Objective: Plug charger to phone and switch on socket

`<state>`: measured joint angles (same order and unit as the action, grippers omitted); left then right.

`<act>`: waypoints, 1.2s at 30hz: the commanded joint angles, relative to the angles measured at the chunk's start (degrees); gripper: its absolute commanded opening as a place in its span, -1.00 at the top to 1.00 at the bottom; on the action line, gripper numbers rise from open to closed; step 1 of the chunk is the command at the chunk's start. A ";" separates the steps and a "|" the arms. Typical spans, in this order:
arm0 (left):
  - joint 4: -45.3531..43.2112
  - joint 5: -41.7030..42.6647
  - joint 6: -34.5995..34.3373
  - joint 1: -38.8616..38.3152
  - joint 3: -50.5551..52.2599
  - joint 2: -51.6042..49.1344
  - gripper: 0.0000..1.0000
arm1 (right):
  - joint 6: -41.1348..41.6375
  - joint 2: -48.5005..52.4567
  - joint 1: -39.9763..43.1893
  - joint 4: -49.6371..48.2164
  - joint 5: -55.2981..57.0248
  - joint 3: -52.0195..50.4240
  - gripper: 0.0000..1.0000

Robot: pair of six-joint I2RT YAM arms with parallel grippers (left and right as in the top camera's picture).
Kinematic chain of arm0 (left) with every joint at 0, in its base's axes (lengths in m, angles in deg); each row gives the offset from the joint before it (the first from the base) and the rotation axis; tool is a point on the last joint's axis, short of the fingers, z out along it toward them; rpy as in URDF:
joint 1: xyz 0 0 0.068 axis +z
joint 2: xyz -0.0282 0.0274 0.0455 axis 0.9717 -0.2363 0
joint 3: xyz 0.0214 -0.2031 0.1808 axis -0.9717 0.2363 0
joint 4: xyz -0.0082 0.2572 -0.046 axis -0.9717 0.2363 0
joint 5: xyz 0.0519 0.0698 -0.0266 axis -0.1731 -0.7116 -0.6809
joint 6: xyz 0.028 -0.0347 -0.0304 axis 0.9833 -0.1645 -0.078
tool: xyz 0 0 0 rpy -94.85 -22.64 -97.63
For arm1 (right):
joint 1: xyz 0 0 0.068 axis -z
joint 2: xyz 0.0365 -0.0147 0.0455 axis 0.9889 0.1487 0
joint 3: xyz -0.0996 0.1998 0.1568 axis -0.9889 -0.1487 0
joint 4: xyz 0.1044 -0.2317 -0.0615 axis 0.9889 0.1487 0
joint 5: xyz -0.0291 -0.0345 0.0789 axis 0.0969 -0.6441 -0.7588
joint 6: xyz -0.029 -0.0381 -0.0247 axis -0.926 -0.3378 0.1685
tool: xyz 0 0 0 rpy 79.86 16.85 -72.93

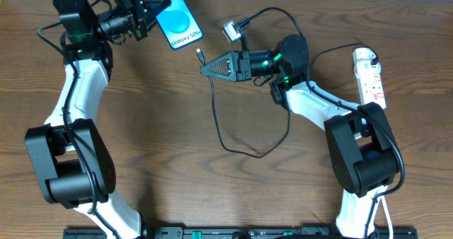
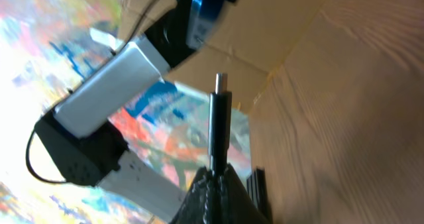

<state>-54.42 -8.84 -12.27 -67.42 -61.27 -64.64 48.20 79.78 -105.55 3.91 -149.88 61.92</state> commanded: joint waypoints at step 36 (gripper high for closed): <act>-0.92 -0.72 -1.77 -1.75 -0.52 1.16 0.86 | 10.67 -0.68 -1.84 -5.73 7.30 0.87 0.98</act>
<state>-54.42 -10.72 -13.72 -68.43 -61.27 -64.64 59.34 79.75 -107.14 -1.64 -143.93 61.94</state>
